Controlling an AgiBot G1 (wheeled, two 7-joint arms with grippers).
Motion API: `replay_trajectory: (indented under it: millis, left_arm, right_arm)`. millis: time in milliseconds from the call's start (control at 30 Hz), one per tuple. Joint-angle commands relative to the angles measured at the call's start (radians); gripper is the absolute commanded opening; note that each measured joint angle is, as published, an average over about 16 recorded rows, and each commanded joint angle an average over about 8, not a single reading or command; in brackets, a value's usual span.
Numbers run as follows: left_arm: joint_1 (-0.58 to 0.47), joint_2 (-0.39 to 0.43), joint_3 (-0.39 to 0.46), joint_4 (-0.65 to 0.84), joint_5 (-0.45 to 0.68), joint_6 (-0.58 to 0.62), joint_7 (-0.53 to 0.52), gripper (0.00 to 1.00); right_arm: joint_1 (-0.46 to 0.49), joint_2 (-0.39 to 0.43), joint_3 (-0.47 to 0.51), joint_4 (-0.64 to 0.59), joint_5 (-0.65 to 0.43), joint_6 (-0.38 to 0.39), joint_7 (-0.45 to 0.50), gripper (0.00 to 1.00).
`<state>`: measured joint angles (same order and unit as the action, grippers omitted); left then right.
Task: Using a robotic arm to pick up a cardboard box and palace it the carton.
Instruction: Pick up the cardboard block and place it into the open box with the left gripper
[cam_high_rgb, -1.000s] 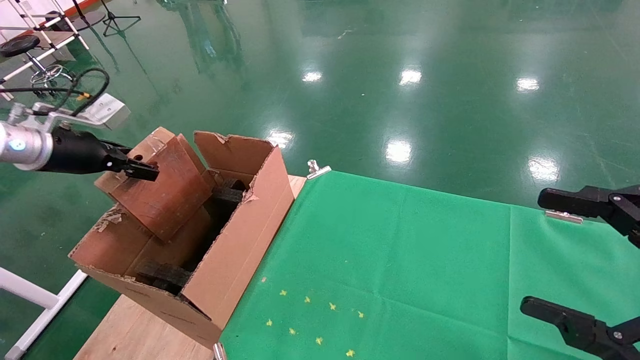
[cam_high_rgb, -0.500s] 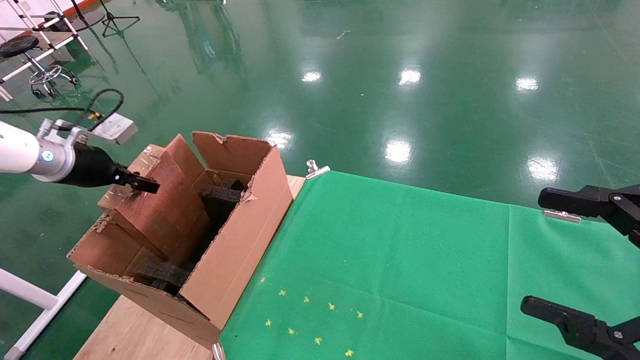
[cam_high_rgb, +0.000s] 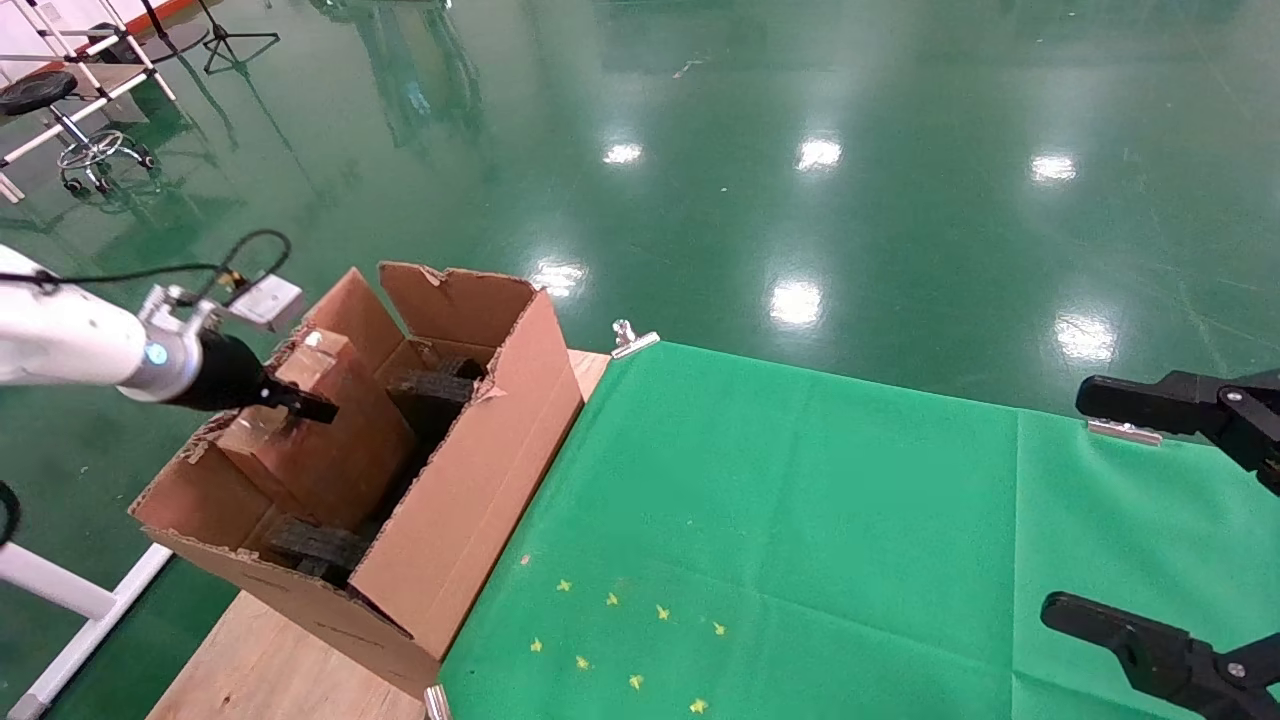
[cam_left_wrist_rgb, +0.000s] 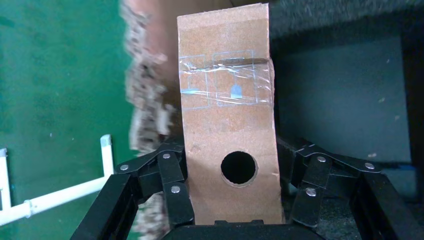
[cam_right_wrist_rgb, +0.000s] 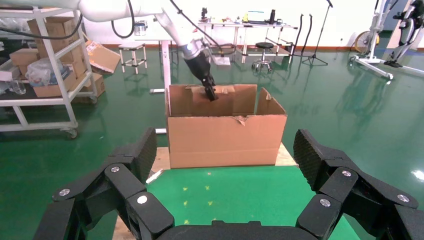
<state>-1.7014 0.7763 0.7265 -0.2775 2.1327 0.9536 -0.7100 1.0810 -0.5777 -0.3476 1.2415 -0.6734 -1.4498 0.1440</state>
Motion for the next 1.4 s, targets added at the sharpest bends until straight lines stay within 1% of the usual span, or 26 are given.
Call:
replay_trajectory:
  millis: [33, 400, 667, 700, 933, 967, 1400]
  left_arm:
    - [0.016, 0.011, 0.003, 0.008, 0.004, -0.017, -0.001, 0.0]
    - [0.067, 0.068, 0.007, 0.072, 0.007, -0.084, -0.001, 0.0]
    - [0.08, 0.095, 0.0, 0.12, -0.004, -0.135, 0.008, 0.0]
    - [0.08, 0.097, -0.001, 0.125, -0.006, -0.139, 0.011, 0.05]
    - [0.081, 0.104, -0.006, 0.146, -0.012, -0.158, 0.026, 0.92]
    - [0.081, 0.105, -0.006, 0.148, -0.012, -0.16, 0.027, 1.0]
    - [0.08, 0.103, -0.006, 0.144, -0.012, -0.157, 0.025, 1.0]
  right_arm:
    - [0.0, 0.0, 0.0, 0.0, 0.0, 0.0, 0.0, 1.0]
    - [0.0, 0.0, 0.0, 0.0, 0.0, 0.0, 0.0, 1.0]
    - [0.0, 0.0, 0.0, 0.0, 0.0, 0.0, 0.0, 1.0]
    - [0.0, 0.0, 0.0, 0.0, 0.0, 0.0, 0.0, 1.0]
    - [0.0, 0.0, 0.0, 0.0, 0.0, 0.0, 0.0, 1.0]
    - [0.0, 0.0, 0.0, 0.0, 0.0, 0.0, 0.0, 1.0]
    - [0.0, 0.0, 0.0, 0.0, 0.0, 0.0, 0.0, 1.0]
